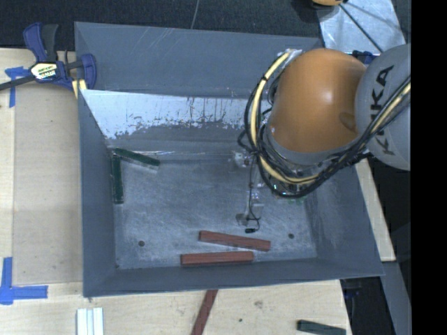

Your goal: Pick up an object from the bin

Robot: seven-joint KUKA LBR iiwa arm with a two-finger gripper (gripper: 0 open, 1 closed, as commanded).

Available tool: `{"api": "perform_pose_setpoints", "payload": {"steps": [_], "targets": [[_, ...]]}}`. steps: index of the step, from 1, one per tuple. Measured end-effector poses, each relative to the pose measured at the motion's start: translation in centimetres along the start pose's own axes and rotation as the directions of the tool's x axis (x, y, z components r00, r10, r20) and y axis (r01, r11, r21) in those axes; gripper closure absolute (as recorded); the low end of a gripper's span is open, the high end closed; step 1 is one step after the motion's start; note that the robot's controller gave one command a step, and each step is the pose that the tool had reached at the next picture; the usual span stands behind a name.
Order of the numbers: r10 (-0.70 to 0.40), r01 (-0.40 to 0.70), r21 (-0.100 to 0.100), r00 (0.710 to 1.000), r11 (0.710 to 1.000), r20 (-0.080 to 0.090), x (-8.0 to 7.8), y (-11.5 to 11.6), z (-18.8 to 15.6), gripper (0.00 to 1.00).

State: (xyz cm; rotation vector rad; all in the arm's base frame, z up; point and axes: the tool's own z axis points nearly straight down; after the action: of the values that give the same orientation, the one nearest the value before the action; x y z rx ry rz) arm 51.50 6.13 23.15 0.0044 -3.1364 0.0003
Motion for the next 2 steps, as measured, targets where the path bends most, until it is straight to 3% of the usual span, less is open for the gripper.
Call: {"api": "perform_pose_setpoints", "payload": {"steps": [1,2], "targets": [[0.001,-0.001,0.0,1.0,1.0,0.004,-0.05,-0.01,-0.22,0.0],[-0.081,0.081,0.001,0.997,0.997,0.008,-0.08,0.65,0.09,0.0]]}}
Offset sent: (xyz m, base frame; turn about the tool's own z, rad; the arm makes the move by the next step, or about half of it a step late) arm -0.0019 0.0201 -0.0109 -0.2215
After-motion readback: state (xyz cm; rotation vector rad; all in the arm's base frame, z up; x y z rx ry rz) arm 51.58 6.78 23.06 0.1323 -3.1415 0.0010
